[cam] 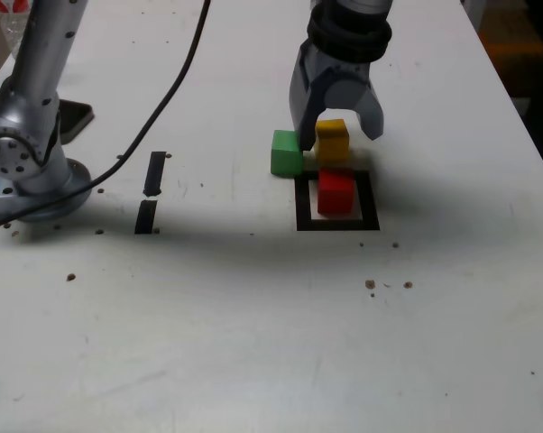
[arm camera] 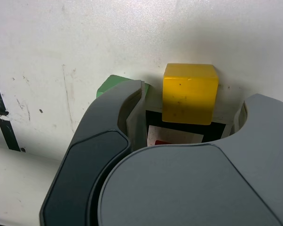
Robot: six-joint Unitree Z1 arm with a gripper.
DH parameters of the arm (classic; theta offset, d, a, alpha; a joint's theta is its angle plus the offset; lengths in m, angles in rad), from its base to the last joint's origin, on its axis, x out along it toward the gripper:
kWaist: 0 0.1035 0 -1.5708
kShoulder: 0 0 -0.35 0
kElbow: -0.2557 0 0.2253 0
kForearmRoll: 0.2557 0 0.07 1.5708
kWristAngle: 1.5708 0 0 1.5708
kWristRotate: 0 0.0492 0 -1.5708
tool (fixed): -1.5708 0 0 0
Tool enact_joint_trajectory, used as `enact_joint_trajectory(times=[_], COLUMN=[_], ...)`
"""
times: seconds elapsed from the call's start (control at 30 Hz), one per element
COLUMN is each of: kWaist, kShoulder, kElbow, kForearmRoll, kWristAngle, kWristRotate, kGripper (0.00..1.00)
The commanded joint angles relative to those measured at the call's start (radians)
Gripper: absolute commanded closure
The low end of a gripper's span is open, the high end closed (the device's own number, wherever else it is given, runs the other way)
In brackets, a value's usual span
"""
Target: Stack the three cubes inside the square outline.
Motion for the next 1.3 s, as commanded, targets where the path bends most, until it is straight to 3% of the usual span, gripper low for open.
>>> enact_joint_trajectory(times=[0.0, 0.4, 1.27], kWaist=[0.002, 0.007, 0.028], kShoulder=[0.014, 0.045, 0.086], kElbow=[0.0, -0.008, -0.028], kForearmRoll=[-0.004, -0.012, -0.012], kWristAngle=[-0.006, -0.034, -0.043], kWristRotate=[-0.001, 0.007, 0.039], kGripper=[0.24, 0.24, 0.24])
